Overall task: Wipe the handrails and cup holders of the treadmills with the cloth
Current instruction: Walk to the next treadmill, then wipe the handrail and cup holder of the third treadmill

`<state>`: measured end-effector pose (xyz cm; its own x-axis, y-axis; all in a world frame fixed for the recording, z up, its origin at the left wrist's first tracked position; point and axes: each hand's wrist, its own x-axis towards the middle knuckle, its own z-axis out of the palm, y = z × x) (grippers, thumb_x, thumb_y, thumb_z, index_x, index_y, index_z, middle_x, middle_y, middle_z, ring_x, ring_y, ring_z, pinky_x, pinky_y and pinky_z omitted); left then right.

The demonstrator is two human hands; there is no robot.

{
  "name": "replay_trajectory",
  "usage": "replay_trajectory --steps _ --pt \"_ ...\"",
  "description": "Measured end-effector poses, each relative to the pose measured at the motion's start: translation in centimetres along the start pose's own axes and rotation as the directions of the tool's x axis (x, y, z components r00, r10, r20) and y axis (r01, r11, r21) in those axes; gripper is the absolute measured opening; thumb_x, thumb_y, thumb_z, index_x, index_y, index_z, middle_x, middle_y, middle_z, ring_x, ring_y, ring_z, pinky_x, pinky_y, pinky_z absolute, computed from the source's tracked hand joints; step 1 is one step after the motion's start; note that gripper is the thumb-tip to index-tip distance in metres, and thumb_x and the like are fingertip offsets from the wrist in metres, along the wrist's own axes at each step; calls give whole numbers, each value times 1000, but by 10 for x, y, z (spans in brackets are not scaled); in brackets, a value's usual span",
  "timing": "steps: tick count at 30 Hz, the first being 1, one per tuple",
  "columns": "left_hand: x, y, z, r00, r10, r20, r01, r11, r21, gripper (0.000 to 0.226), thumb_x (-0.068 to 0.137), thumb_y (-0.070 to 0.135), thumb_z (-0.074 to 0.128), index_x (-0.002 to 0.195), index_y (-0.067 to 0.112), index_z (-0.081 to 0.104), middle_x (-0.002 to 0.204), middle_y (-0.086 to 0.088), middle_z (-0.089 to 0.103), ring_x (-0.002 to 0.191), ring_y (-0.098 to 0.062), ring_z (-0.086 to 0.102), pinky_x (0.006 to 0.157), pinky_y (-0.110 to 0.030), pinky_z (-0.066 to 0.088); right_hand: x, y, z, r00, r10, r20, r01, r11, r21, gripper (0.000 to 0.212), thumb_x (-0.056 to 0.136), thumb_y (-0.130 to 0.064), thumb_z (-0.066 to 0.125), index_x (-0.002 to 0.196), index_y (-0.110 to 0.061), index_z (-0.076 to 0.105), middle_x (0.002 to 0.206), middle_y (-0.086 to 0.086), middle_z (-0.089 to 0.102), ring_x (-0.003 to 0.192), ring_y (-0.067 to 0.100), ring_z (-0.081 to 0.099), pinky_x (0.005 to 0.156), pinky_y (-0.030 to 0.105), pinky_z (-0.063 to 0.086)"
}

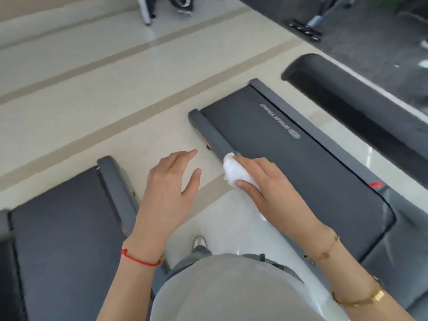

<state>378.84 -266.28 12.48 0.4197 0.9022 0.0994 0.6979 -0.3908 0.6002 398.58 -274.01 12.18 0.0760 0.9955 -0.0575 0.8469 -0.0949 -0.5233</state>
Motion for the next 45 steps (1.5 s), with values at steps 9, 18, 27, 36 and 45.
replay_trajectory --steps 9,18,27,36,45 --pt "90 29 21 850 465 245 -448 885 -126 37 95 20 57 132 14 57 129 0 60 119 -19 54 103 -39 42 -26 -1 4 855 415 -311 -408 909 89 45 101 -39 36 144 -30 38 121 -4 49 103 20 46 97 35 38" --pt "139 115 74 591 723 357 -673 686 -276 39 98 26 53 136 19 53 134 8 55 125 -11 47 108 -28 31 -62 39 -40 530 611 -588 -645 741 189 46 100 -44 29 143 -30 39 120 -1 50 105 24 44 98 37 37" --pt "168 220 134 513 811 280 -744 583 -327 39 98 25 52 137 17 53 135 4 55 128 -14 44 109 -35 35 -92 116 -119 392 471 -790 -732 680 43 40 103 -33 40 141 -21 44 124 4 50 99 26 46 92 42 41" --pt "190 267 190 552 779 296 -755 618 -219 36 96 22 54 131 13 57 129 -1 59 123 -21 51 104 -37 35 -51 208 -154 649 408 -642 -678 692 -246 45 102 -42 34 136 -18 51 129 -1 57 116 25 51 95 38 38" --pt "207 261 203 535 774 339 -760 616 -207 33 97 19 54 128 12 60 125 -1 62 118 -20 53 113 -39 29 -70 237 -146 481 332 -812 -762 615 -200 43 103 -41 33 86 -12 60 78 0 60 74 26 56 71 33 38"
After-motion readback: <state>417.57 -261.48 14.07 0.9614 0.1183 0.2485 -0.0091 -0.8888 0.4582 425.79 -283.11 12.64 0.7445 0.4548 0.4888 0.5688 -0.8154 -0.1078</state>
